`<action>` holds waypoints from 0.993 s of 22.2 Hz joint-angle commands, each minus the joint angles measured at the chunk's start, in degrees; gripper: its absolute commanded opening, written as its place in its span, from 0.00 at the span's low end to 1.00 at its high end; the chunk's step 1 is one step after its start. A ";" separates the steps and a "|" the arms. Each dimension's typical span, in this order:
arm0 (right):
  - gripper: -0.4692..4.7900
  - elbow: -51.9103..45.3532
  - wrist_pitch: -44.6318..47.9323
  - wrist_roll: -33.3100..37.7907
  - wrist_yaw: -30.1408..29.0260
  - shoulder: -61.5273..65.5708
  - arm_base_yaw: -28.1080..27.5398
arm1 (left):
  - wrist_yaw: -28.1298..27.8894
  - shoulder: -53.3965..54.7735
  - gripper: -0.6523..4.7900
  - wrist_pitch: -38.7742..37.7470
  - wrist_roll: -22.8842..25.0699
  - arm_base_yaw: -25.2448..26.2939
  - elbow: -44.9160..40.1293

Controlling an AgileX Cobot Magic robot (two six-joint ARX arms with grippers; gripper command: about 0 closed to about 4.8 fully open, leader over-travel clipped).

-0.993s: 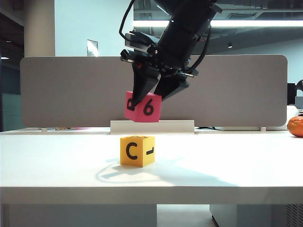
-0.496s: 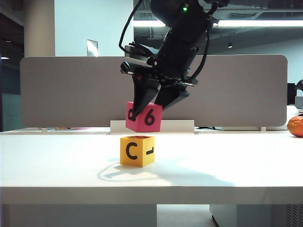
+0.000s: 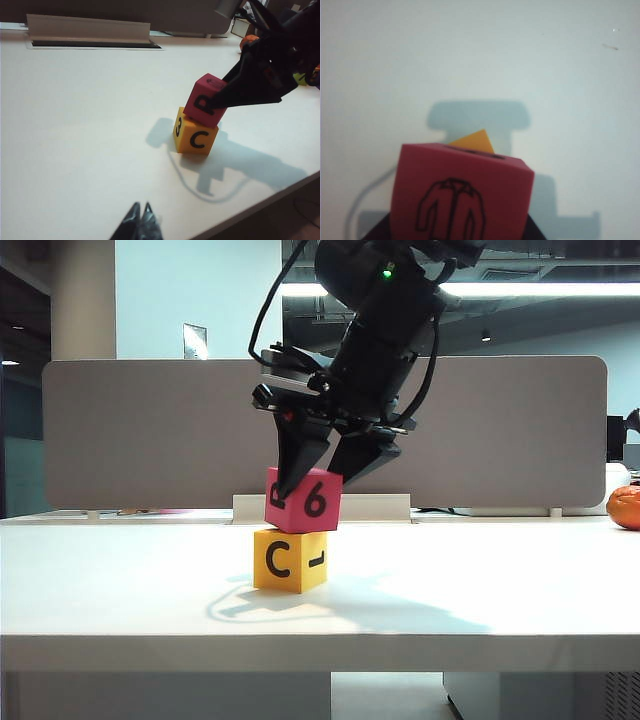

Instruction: Stack one letter block on top of another letter block.

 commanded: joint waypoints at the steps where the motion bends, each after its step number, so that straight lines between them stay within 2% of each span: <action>1: 0.57 0.26 1.84 0.13 -0.50 -0.22 0.11 | 0.24 0.04 0.11 -0.28 -0.17 0.09 0.20; 9: 0.58 0.26 2.29 0.13 -1.64 -0.20 0.13 | 0.22 0.04 0.11 -0.28 -0.17 0.09 0.20; 12: 0.67 0.24 2.29 0.13 -1.62 -0.20 0.13 | 0.22 0.04 0.11 -0.28 -0.17 0.09 0.20; 17: 0.68 0.24 2.29 0.13 -1.64 -0.20 0.13 | 0.24 0.04 0.11 -0.28 -0.17 0.09 0.22; 19: 0.75 0.24 2.29 0.13 -1.64 -0.20 0.13 | 0.24 0.04 0.11 -0.28 -0.17 0.09 0.22; 22: 0.91 0.24 2.32 0.20 -1.64 -0.20 0.13 | 0.24 0.04 0.11 -0.28 -0.17 0.09 0.22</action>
